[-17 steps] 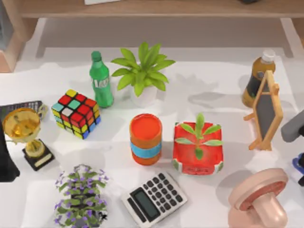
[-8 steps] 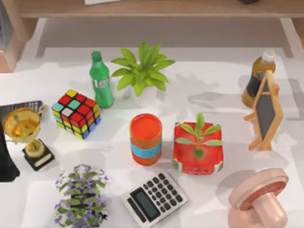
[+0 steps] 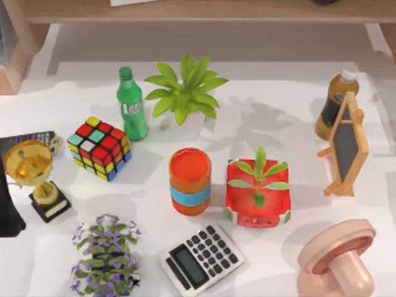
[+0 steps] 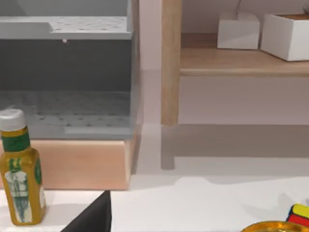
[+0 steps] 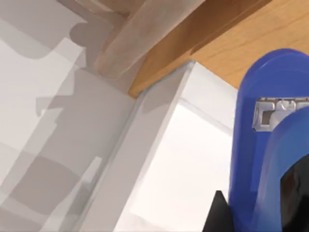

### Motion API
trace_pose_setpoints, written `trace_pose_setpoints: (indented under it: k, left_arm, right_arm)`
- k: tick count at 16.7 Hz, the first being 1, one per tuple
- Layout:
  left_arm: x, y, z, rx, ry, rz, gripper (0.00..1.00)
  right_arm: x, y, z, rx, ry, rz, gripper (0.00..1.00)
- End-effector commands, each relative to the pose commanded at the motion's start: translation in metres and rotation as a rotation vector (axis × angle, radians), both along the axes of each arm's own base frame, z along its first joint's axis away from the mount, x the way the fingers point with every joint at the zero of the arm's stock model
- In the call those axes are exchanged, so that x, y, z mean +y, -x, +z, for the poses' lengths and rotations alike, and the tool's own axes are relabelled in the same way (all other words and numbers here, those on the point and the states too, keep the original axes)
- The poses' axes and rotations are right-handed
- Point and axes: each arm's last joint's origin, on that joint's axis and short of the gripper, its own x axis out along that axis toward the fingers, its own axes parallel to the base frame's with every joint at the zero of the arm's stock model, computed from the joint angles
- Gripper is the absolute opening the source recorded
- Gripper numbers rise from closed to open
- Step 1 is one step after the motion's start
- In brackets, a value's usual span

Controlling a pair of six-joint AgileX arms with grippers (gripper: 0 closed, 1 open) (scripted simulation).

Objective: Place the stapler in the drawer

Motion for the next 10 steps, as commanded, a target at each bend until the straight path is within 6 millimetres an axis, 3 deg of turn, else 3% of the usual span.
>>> trace_pose_setpoints:
  k: [2, 5, 10]
  left_arm:
    - [0.0, 0.0, 0.0, 0.0, 0.0, 0.0, 1.0]
    - [0.0, 0.0, 0.0, 0.0, 0.0, 0.0, 1.0]
    - [0.0, 0.0, 0.0, 0.0, 0.0, 0.0, 1.0]
  right_arm:
    - [-0.029, -0.016, 0.01, -0.016, 0.01, -0.07, 0.0]
    - [-0.07, -0.036, 0.01, 0.007, 0.004, -0.175, 0.0]
    - [-0.109, -0.063, -0.028, 0.167, -0.069, -0.313, 0.0]
